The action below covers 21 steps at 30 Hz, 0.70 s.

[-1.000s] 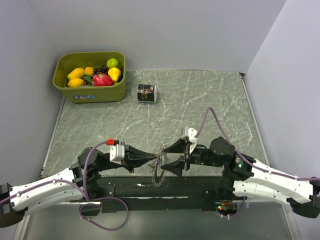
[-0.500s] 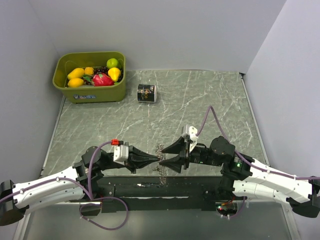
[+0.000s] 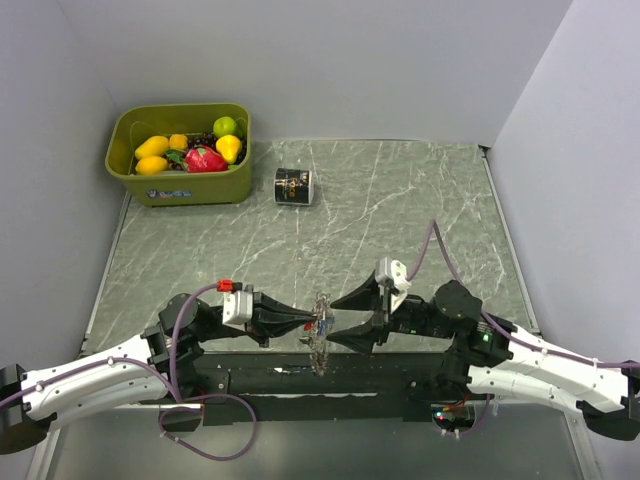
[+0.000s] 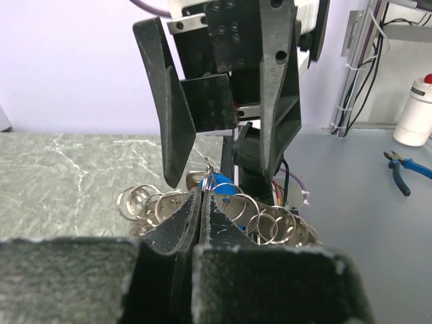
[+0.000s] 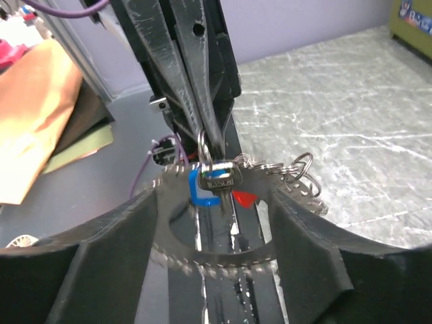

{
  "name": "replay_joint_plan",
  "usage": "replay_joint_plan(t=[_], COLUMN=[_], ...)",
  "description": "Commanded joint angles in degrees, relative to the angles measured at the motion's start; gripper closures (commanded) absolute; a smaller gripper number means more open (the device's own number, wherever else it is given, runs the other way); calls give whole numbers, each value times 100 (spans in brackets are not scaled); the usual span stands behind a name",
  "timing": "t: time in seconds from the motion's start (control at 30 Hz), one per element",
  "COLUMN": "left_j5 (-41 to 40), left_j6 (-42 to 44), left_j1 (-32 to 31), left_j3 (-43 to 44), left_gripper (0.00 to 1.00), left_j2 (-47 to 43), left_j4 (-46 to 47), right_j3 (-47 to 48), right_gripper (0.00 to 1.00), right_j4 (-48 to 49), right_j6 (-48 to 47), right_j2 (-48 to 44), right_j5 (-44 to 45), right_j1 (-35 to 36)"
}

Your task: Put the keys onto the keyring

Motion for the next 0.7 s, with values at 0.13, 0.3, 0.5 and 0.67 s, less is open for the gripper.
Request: replay_joint_plan(t=[0.13, 0.3, 0.5, 0.67], left_j5=[46, 134, 187, 222], left_j6=[18, -26, -62, -97], left_j1=[-32, -24, -24, -24], left_j3=[290, 316, 325, 290], left_gripper=[99, 99, 99, 99], left_j2=[-100, -29, -3, 15], left_j4=[432, 484, 519, 572], right_j3=[-82, 6, 68, 67], right_gripper=[21, 24, 34, 40], right_j4=[200, 374, 586, 674], right_j6=[18, 114, 132, 141], right_j2=[-220, 141, 458, 519], right_j5=[139, 70, 34, 34], right_j1=[7, 7, 7, 7])
